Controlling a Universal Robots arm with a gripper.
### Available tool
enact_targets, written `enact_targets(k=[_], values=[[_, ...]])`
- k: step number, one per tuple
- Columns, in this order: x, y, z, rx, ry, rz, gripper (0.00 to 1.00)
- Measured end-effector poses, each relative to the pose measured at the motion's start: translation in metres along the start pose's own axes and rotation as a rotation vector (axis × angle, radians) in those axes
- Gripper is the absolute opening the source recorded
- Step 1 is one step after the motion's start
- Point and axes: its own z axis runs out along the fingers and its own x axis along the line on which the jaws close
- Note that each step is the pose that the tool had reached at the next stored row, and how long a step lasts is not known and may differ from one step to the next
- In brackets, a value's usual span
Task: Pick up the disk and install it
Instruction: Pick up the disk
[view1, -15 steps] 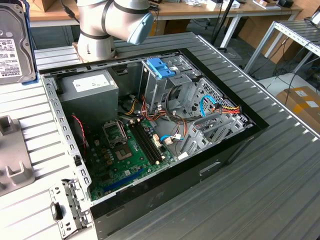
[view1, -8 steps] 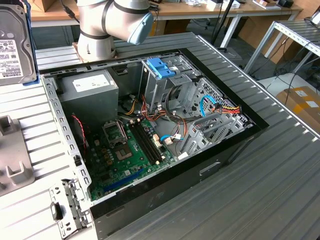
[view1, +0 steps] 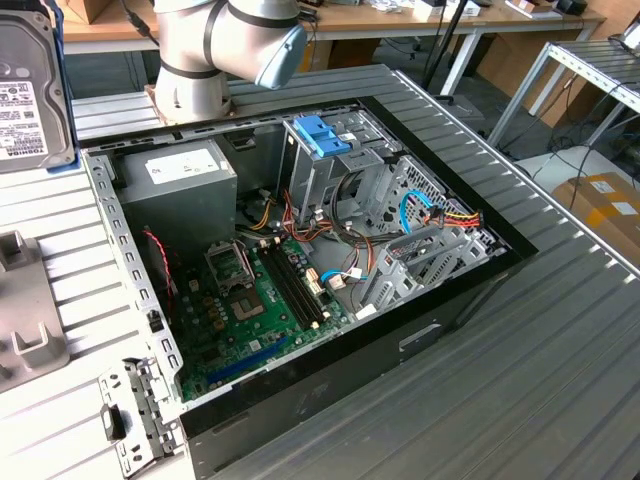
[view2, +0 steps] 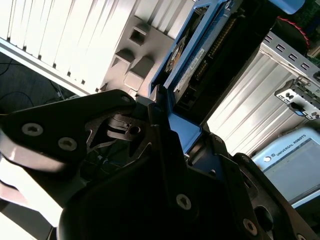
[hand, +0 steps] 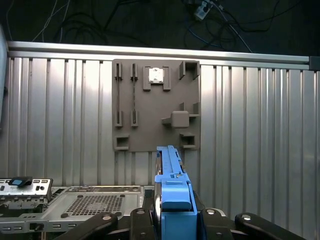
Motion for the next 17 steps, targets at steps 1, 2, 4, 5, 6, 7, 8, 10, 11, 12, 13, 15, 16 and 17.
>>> enact_targets(k=[1, 2, 4, 5, 6, 7, 8, 10, 11, 12, 13, 15, 16, 17], values=[[0.0004, 0.0000, 0.0001, 0.0000, 0.0000, 0.000, 0.37], [0.0006, 0.0000, 0.0001, 0.0000, 0.0000, 0.000, 0.37], [0.0013, 0.0000, 0.0002, 0.0001, 0.0000, 0.000, 0.37], [0.0016, 0.0000, 0.0002, 0.0001, 0.0000, 0.000, 0.37], [0.0018, 0.0000, 0.0003, 0.0001, 0.0000, 0.000, 0.37], [0.0022, 0.0000, 0.0003, 0.0000, 0.0000, 0.000, 0.37], [0.0026, 0.0000, 0.0003, 0.0000, 0.0000, 0.000, 0.37], [0.0035, 0.0000, 0.0004, 0.0000, 0.0000, 0.000, 0.37], [0.0037, 0.0000, 0.0004, 0.0000, 0.0000, 0.000, 0.37], [0.0039, 0.0000, 0.0005, 0.0000, 0.0000, 0.000, 0.37], [0.0041, 0.0000, 0.0005, 0.0000, 0.0000, 0.000, 0.37], [0.0056, -0.0002, 0.0012, 0.0000, 0.0004, 0.000, 0.37], [0.0060, -0.0006, 0.0016, 0.0000, 0.0012, 0.000, 0.37], [0.0060, -0.0006, 0.0016, 0.0000, 0.0012, 0.000, 0.37]])
